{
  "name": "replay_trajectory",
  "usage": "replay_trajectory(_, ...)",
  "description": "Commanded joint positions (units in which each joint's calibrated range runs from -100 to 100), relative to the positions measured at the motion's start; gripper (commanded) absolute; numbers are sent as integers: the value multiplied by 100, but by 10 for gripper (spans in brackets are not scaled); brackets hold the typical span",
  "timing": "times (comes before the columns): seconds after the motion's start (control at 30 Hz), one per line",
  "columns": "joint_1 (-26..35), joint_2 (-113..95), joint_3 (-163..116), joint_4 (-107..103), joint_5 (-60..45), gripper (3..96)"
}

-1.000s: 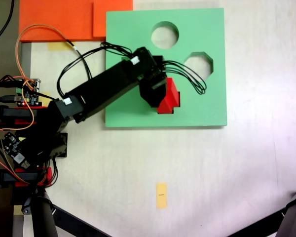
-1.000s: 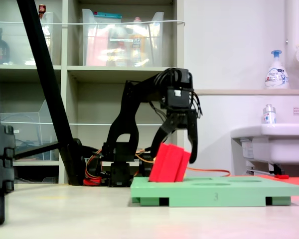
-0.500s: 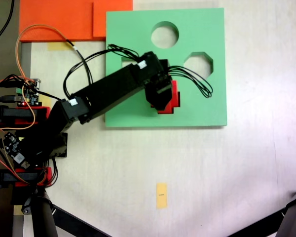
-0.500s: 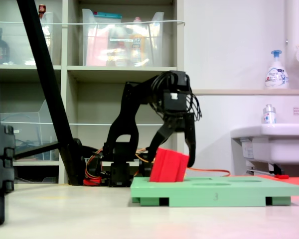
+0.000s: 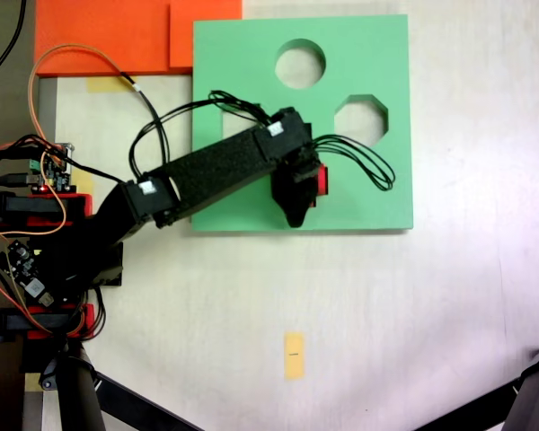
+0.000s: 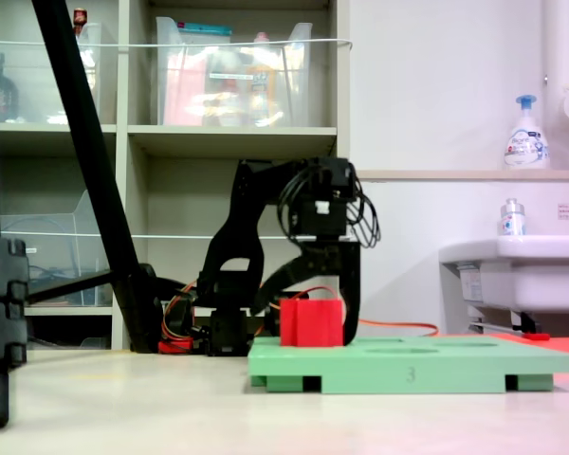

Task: Put the cross columnar block into the corresponding hole

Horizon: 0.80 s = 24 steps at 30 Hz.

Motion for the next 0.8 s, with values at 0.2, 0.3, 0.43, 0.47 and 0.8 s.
replay_trajectory(0.2, 44, -928, 260, -137, -39, 943)
replay_trajectory(0.3, 59, -2213, 290, -137, -68, 942)
replay_trajectory(0.43, 73, -4057, 1157, -137, -518, 939)
replay_trajectory(0.47, 73, -4504, 1426, -137, -698, 939)
replay_trajectory(0.8, -791, -8596, 1666, 421, -3937, 619)
